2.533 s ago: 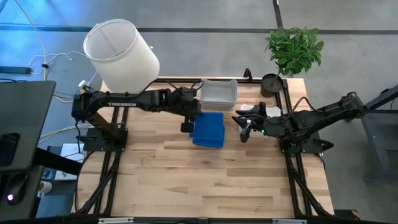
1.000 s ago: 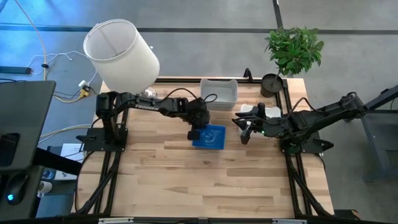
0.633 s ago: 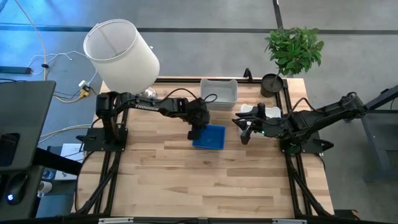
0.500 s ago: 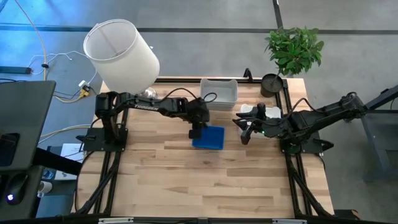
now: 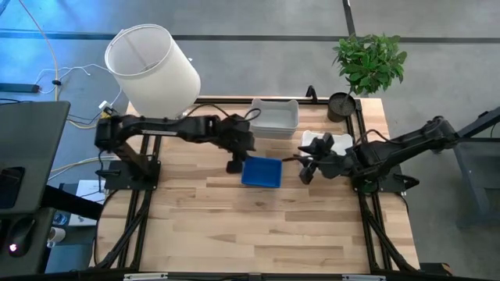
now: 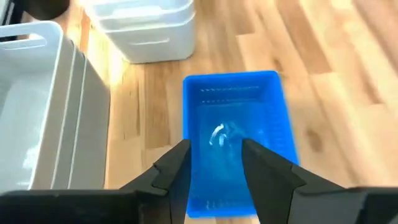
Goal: Stack baskets by color
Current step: Return to Home Position
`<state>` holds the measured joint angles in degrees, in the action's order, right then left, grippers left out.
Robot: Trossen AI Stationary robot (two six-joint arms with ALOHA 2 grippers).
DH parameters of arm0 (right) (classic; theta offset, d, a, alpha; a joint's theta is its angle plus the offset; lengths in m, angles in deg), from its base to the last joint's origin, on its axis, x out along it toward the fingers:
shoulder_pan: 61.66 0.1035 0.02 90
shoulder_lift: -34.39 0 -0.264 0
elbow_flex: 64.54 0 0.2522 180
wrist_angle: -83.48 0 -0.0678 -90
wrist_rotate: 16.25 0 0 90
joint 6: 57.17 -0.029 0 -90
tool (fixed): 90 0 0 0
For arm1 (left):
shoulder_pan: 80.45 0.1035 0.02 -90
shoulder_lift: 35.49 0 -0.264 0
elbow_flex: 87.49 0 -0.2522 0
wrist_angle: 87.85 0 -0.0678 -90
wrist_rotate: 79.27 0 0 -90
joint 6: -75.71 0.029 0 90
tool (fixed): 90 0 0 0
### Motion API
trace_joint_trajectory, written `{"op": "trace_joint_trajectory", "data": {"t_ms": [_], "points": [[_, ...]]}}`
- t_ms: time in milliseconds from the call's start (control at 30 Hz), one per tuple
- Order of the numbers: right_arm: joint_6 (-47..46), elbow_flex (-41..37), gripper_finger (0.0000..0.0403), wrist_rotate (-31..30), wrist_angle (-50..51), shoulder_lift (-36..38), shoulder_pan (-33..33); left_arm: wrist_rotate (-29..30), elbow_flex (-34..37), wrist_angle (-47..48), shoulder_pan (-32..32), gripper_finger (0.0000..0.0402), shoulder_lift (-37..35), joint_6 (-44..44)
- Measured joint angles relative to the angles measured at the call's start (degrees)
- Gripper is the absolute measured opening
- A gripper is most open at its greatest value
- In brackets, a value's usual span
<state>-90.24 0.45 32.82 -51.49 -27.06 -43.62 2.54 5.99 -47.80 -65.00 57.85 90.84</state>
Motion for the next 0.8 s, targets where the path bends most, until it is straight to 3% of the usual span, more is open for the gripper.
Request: {"op": "trace_joint_trajectory", "data": {"t_ms": [233,400,567,800], "points": [[2.28,0.0,0.0135,-2.32,0.77,-3.25,1.51,-0.3,0.03,8.18,-2.01,0.0127,-8.37,-0.69],[2.06,-3.19,0.0135,-4.37,-2.68,-3.91,4.1,-4.42,6.94,4.34,-3.9,0.0127,-14.92,-3.86],[5.4,-12.38,0.0135,1.56,-17.61,-2.95,5.17,-3.25,16.91,-1.92,-6.13,0.0127,-21.44,-7.91],[17.91,-23.78,0.0135,13.59,-44.58,-2.78,2.88,-2.96,29.38,-10.29,-8.99,0.0127,-30.59,-13.51]]}}
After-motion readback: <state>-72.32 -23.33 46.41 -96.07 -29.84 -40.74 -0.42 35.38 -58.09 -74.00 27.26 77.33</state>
